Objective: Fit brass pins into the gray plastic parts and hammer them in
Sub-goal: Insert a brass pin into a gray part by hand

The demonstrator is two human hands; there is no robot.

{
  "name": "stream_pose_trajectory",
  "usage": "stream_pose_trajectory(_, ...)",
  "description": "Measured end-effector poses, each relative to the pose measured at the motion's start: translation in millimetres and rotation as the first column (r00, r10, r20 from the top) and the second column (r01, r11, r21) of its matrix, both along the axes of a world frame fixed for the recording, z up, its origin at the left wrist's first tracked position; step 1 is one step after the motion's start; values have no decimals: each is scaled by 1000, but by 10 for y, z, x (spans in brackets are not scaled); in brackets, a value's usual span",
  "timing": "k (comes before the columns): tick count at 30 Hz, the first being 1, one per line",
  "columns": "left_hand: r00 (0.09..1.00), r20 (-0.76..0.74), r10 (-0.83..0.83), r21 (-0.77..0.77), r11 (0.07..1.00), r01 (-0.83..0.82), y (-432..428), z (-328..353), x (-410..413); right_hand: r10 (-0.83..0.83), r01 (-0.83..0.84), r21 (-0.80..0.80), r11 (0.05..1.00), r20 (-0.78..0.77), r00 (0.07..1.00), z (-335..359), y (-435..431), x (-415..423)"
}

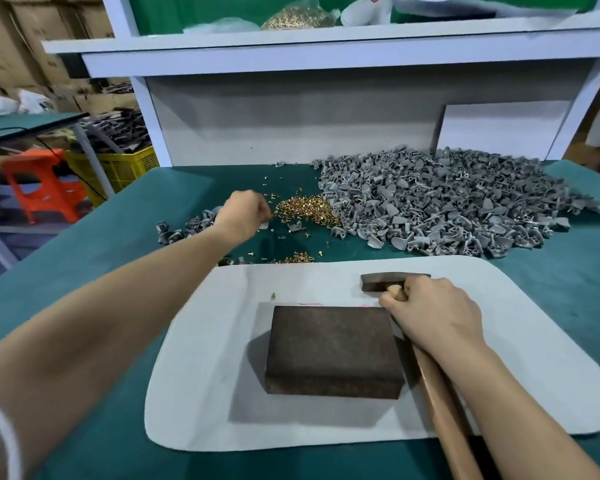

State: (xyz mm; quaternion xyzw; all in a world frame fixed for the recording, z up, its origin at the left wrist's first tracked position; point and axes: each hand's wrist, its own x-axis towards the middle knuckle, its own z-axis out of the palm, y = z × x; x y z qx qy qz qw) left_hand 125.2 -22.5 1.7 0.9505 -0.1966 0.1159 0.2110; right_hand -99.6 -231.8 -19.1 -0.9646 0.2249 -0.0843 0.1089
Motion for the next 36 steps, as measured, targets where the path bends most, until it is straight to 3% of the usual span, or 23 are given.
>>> stream_pose_trajectory(2,999,-34,34,22,999,-33,139,-58,35,-5,5,1,1000,-1,1000,8,16,-6)
stream_pose_trajectory(6,999,-32,-14,207,978,20,138,-171,21,-16,16,3,1000,-2,1000,17,42,-27)
stream_pose_trajectory(12,999,23,-48,276,960,40,202,-154,60,-39,39,38,999,1,999,24,21,-26)
stream_pose_trajectory(14,999,19,-27,195,981,23,226,-108,-5,-70,64,105,992,53,996,37,-4,-25)
stream_pose_trajectory(17,997,67,-39,-100,994,46,177,62,-335,-79,40,155,987,253,964,68,7,-34)
stream_pose_trajectory(20,971,95,-219,-368,899,238,44,179,-1018,60,-260,241,935,616,785,119,133,-58)
stream_pose_trajectory(22,925,88,-371,-518,776,360,-23,107,-1527,163,-465,252,849,712,683,163,254,-100)
stream_pose_trajectory(24,900,41,-433,-654,670,352,-87,-4,-1899,274,-612,267,744,714,645,178,331,-149)
stream_pose_trajectory(26,903,-4,-431,-724,623,294,-115,-82,-2064,357,-674,262,691,687,633,188,403,-187)
stream_pose_trajectory(36,828,-87,-553,-880,432,196,-18,-79,-2016,527,-709,-69,702,720,451,238,484,-247)
